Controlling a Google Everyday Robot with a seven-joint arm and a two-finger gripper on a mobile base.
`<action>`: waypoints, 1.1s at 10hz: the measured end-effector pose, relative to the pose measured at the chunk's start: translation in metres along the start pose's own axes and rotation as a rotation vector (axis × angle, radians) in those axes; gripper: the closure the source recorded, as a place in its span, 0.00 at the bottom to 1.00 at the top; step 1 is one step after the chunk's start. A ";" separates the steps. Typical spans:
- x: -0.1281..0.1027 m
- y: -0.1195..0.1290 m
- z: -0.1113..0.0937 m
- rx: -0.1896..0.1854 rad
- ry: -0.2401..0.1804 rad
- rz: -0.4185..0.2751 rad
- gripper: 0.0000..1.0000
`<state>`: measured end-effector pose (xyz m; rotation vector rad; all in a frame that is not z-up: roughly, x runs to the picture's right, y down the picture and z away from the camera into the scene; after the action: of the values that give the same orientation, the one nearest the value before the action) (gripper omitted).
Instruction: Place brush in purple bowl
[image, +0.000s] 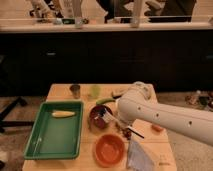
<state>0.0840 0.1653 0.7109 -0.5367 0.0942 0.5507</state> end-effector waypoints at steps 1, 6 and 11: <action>-0.010 0.001 0.001 0.002 0.000 0.002 1.00; -0.022 -0.001 0.002 -0.001 0.004 0.003 1.00; -0.022 -0.001 0.002 -0.001 0.002 0.006 1.00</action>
<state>0.0654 0.1550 0.7184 -0.5384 0.0977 0.5559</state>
